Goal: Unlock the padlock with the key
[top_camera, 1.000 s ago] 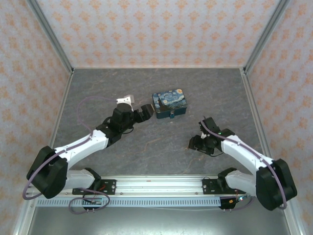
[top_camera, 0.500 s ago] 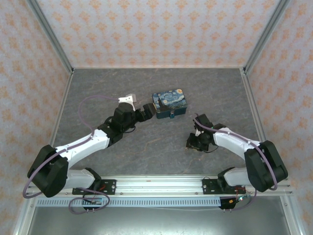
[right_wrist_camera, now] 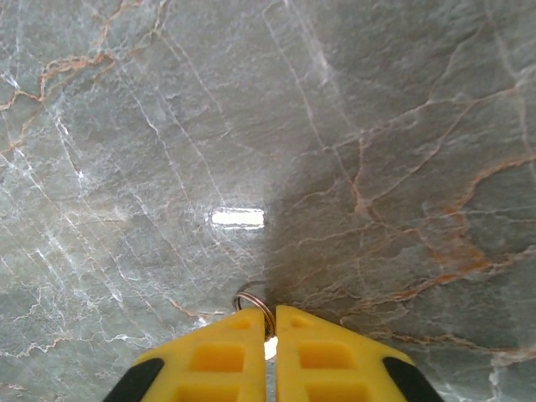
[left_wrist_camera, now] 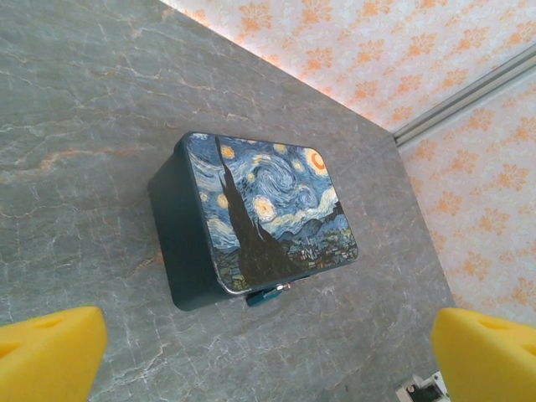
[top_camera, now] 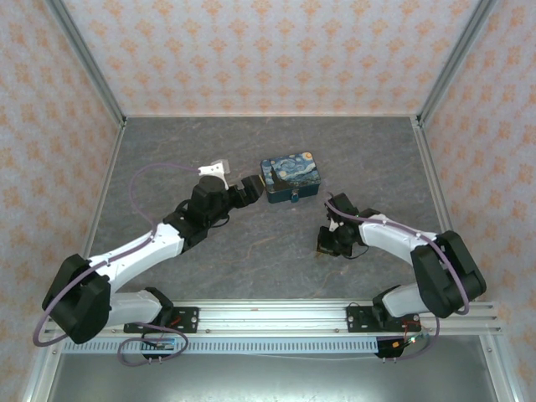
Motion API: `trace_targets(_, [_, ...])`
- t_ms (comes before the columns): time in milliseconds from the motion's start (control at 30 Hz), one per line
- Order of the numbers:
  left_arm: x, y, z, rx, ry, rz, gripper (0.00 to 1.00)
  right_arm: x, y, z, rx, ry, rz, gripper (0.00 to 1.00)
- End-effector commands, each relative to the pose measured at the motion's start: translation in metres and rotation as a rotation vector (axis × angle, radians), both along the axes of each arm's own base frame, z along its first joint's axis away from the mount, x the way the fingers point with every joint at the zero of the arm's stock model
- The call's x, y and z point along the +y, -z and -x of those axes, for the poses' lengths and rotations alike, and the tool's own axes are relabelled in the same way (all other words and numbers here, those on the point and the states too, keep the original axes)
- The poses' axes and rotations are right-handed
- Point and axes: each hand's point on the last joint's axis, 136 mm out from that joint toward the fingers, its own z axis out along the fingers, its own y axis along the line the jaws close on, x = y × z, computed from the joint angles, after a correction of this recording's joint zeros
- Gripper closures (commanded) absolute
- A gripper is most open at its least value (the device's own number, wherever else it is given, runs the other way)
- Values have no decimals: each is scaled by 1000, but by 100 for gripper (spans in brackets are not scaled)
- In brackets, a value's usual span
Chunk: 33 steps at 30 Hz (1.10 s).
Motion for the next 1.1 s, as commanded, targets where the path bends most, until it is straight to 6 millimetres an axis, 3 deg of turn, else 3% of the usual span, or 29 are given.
trace_targets(0, [6,-7,2,-21,-18,-40,0,0,2,-2,8,5,20,97])
trace_targets(167, [8,-9,4,-26,-17,-44,0,7,-8,-9,-34,30,-33,100])
trace_targets(467, [0,-17,7,-26,-2,65,1,33,-72,-43,-224,219,-301,100])
trace_targets(800, [-42,-42,-4,7,80,432,5,42,-173,-75,-444,281,-461,100])
trace_targets(1067, [-65,-98,-11,-111,149,697,6,49,-263,-101,-597,360,-637,100])
